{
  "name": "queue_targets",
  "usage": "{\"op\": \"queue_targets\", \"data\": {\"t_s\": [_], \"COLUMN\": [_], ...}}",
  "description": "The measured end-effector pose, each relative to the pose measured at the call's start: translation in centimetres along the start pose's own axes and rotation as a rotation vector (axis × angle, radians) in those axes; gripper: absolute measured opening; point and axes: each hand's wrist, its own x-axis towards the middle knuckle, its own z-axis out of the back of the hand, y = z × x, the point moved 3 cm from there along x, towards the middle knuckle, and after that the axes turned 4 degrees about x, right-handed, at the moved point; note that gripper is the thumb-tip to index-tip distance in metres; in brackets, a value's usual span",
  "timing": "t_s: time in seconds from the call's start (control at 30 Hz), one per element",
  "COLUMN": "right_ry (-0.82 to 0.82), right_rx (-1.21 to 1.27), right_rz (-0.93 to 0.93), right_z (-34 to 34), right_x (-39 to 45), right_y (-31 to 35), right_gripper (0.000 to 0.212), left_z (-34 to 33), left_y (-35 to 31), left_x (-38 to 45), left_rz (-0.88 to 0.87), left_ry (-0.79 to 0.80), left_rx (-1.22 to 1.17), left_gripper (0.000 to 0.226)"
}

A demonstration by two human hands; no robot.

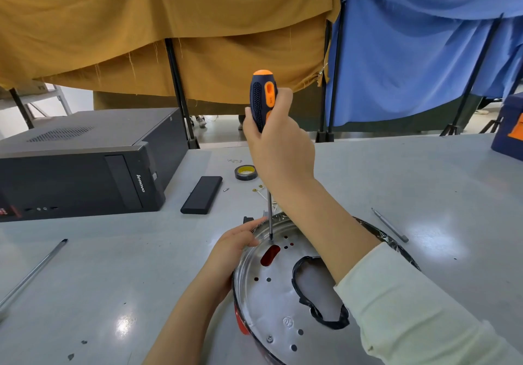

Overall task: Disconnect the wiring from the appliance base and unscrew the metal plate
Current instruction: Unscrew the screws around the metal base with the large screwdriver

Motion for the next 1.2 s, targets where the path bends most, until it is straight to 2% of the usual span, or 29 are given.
{"op": "queue_targets", "data": {"t_s": [0.2,0.47,0.57,0.67,0.73,0.87,0.9,1.0,1.1,1.13,1.2], "right_ry": [0.036,0.114,0.134,0.149,0.189,0.49,0.518,0.486,0.403,0.371,0.323], "right_rx": [-0.208,-0.369,-0.26,-0.099,0.029,0.39,0.421,0.369,0.198,0.201,0.412], "right_rz": [-0.053,0.018,0.091,0.098,0.089,0.051,0.06,0.066,0.077,0.065,-0.068], "right_z": [0.3,0.8,0.7,0.9,1.1,0.8,0.6,0.8,1.6,2.0,2.3], "right_x": [0.2,-1.0,-1.4,-1.1,-0.6,0.4,0.3,0.1,0.3,0.4,0.8], "right_y": [-0.3,0.1,1.0,0.7,0.1,-0.7,-0.7,-0.7,-0.9,-0.8,-0.6], "right_gripper": [0.045,0.05,0.052,0.049,0.044,0.04,0.039,0.04,0.043,0.042,0.032], "left_z": [0.0,0.0,0.1,0.0,0.0,0.2,0.2,0.0,-0.1,-0.1,-0.1], "left_y": [-0.1,-0.1,-0.2,-0.4,-0.5,-0.7,-0.8,-0.9,-1.1,-1.1,-1.2], "left_x": [0.0,0.0,-0.1,-0.3,-0.3,-0.4,-0.5,-0.5,-0.6,-0.6,-0.6], "left_rz": [-0.002,0.01,0.014,0.005,-0.015,-0.008,-0.009,-0.013,-0.01,-0.012,-0.017], "left_ry": [0.013,0.018,-0.001,0.022,0.035,0.035,0.033,0.047,0.045,0.043,0.039], "left_rx": [0.004,0.003,0.006,0.012,0.026,0.027,0.026,0.035,0.063,0.068,0.057], "left_gripper": [0.05,0.059,0.049,0.055,0.05,0.052,0.052,0.053,0.054,0.054,0.054]}}
